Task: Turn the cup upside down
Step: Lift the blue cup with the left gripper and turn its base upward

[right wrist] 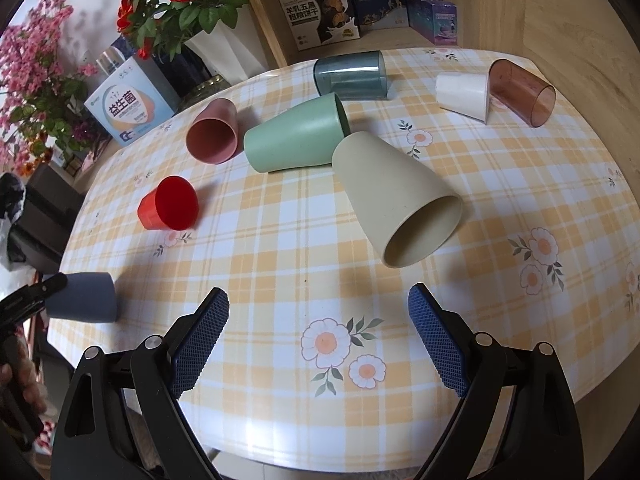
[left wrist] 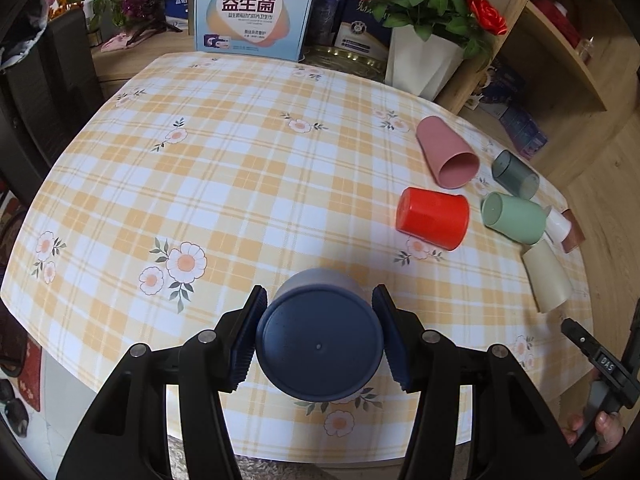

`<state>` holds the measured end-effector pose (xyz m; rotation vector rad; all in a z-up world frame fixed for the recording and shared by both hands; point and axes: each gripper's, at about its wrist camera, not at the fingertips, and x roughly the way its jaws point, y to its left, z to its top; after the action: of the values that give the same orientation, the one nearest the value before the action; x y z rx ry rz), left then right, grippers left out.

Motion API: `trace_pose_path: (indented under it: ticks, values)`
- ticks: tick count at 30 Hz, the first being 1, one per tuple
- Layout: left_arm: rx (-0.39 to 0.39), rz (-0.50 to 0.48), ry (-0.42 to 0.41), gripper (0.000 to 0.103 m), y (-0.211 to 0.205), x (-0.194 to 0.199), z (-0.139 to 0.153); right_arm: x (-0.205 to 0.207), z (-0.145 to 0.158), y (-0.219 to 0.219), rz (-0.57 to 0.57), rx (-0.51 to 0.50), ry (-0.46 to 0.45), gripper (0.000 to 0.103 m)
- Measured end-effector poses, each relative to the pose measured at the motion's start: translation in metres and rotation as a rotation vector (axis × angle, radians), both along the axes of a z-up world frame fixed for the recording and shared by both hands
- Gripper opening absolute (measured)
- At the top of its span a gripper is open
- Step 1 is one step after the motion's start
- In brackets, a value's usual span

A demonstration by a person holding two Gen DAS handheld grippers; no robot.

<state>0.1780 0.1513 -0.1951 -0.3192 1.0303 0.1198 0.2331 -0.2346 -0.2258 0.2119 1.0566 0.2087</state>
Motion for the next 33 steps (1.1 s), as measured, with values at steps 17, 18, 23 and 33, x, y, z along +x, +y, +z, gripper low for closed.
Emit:
trace_pose_path:
  ticks: [17,18,23,33]
  values:
    - [0.05,-0.011,-0.017,0.053,-0.026,0.027,-0.003,0.0,-0.004,-0.003,-0.008,0.008,0.012,0.088]
    - [0.055,-0.009,-0.019,0.053,-0.027,0.029,-0.003,-0.001,-0.004,-0.003,-0.006,0.008,0.013,0.088]
    - [0.038,-0.01,-0.022,0.053,-0.03,0.035,-0.002,-0.001,-0.005,-0.004,-0.011,0.01,0.016,0.088]
    - [0.08,-0.04,-0.021,0.054,-0.043,0.036,-0.006,-0.001,-0.004,-0.005,-0.017,0.014,0.017,0.088]
